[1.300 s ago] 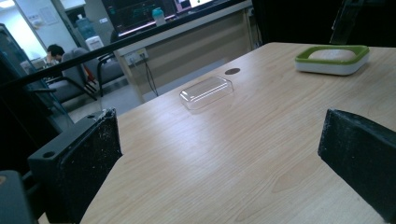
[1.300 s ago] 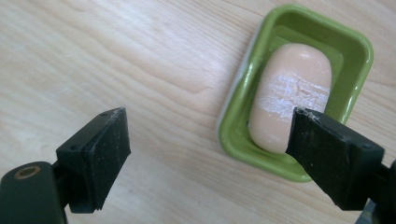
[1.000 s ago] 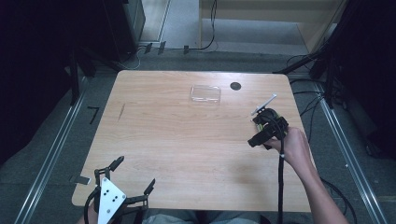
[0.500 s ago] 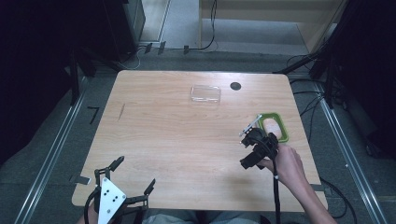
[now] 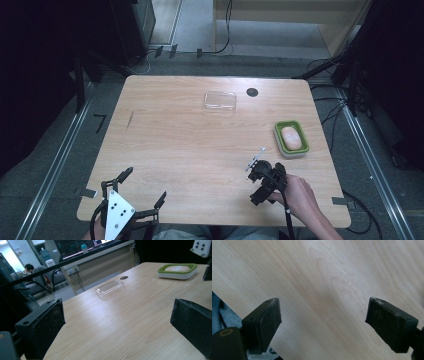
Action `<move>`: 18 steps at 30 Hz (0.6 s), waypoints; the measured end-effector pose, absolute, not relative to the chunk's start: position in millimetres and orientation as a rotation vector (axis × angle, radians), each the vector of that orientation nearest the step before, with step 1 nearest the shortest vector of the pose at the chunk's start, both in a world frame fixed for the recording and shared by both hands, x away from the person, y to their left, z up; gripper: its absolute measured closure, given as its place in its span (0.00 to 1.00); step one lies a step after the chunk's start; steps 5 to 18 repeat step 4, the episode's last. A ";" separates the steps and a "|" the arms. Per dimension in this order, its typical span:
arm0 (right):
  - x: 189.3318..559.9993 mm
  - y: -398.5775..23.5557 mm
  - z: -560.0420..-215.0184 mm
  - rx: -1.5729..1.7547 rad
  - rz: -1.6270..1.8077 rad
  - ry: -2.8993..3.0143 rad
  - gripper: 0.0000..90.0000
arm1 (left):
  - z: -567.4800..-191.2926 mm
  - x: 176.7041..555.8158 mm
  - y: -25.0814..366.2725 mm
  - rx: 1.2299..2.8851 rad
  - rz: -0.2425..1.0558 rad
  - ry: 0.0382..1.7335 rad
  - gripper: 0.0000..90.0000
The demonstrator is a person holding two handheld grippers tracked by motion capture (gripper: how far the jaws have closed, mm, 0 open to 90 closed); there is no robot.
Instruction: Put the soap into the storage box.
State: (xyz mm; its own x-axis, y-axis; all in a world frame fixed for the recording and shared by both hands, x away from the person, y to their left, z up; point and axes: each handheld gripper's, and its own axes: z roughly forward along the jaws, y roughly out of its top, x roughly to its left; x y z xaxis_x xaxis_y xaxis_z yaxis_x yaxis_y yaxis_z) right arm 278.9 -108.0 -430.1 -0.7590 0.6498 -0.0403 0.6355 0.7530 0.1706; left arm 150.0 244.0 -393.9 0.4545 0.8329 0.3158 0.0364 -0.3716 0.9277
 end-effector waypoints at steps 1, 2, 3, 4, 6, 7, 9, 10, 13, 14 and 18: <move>277.5 -106.8 -434.6 1.036 0.218 2.859 0.14 | -393.9 150.3 243.9 1.746 1.037 0.745 0.00; 276.9 -105.7 -437.8 1.031 0.216 2.862 0.14 | -393.9 150.5 243.9 1.746 1.037 0.745 0.00; 276.2 -104.5 -441.6 1.025 0.205 2.858 0.14 | -393.9 150.6 243.8 1.745 1.037 0.745 0.00; 275.9 -103.9 -445.6 1.016 0.213 2.854 0.14 | -393.9 150.6 243.8 1.745 1.037 0.745 0.00; 275.9 -103.9 -445.6 1.016 0.213 2.854 0.14 | -393.9 150.6 243.8 1.745 1.037 0.745 0.00; 275.9 -103.9 -445.6 1.016 0.213 2.854 0.14 | -393.9 150.6 243.8 1.745 1.037 0.745 0.00; 275.9 -103.9 -445.6 1.016 0.213 2.854 0.14 | -393.9 150.6 243.8 1.745 1.037 0.745 0.00; 275.9 -103.9 -445.6 1.016 0.213 2.854 0.14 | -393.9 150.6 243.8 1.745 1.037 0.745 0.00; 275.9 -103.9 -445.6 1.016 0.213 2.854 0.14 | -393.9 150.6 243.8 1.745 1.037 0.745 0.00; 275.9 -103.9 -445.6 1.016 0.213 2.854 0.14 | -393.9 150.6 243.8 1.745 1.037 0.745 0.00; 275.9 -103.9 -445.6 1.016 0.213 2.854 0.14 | -393.9 150.6 243.8 1.745 1.037 0.745 0.00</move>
